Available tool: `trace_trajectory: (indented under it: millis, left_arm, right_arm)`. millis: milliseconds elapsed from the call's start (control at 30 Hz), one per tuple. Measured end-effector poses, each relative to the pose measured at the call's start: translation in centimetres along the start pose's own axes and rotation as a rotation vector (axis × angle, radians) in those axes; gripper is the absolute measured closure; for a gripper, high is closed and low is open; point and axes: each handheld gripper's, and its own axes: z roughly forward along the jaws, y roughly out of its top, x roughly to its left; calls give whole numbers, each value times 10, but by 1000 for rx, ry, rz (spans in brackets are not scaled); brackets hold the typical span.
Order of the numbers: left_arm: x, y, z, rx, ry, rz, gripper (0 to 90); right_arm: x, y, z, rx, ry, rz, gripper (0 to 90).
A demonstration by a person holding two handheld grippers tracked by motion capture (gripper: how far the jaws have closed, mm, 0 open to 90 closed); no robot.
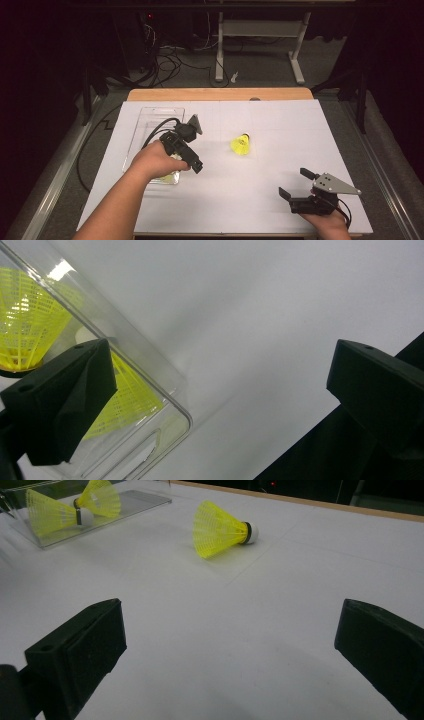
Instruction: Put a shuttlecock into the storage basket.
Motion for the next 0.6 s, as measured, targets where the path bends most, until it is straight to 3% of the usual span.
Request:
trace_trajectory:
  millis: [200,367,433,600]
  left_arm:
    - [-3,2,3,-1,-2,9,9]
    - [-6,2,4,6,1,14,9]
    - [-6,2,4,9,1,15,9]
    - [-8,3,7,26,4,15,9]
  right_arm:
    - [8,1,7,1,19,6,21]
    - [13,9,17,-2,34,38,98]
    - [14,15,25,13,21,30,154]
    - [15,25,48,27,-22,21,183]
